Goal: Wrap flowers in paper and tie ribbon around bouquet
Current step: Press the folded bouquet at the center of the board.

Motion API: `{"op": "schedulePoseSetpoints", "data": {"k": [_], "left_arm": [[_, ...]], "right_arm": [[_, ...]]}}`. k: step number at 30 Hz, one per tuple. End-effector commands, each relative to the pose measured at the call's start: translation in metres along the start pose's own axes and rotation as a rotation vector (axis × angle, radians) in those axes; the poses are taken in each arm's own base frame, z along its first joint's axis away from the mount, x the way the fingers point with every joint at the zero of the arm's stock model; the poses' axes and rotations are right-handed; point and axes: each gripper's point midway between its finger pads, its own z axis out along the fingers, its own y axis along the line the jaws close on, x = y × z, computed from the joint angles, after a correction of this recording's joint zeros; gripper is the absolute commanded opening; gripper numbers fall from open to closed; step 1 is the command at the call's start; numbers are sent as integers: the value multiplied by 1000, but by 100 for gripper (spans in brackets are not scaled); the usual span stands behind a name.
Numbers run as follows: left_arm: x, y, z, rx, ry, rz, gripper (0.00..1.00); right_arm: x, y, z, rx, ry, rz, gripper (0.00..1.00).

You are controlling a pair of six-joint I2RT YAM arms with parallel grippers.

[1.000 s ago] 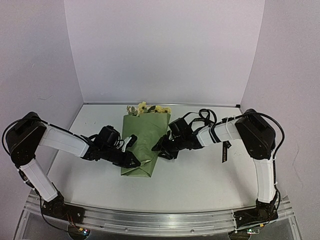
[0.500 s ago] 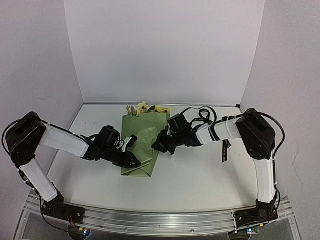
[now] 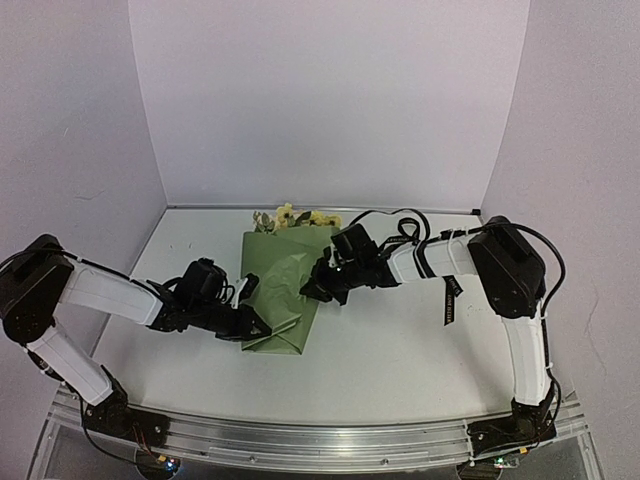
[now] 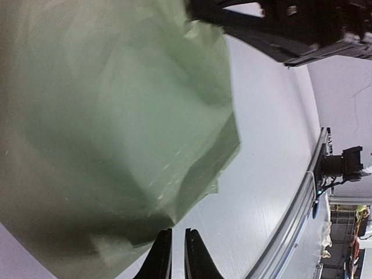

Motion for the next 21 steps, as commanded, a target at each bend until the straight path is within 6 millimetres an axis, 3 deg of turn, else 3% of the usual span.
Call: {"op": "schedulePoseSetpoints", "data": {"k": [1,8,11,18,21], "left_arm": [[11,20,7,-51,-5,-76,8],[32,37,22,-66,64,-130,6],[33,31,24,-34,80,-132,5],[-8,-23,-13,71,-37,-45,13],[-25,-26,-23,31,-95,-31,14]], "right_arm": [[-3,-5,2,21,6,-54,0],[0,-20,1,55,9,-64,0],[1,-18,-2,51,11,-82,0],[7,-27,-14,103,22,-120,0],[7,-29,-17,110,21,-126,0]]}}
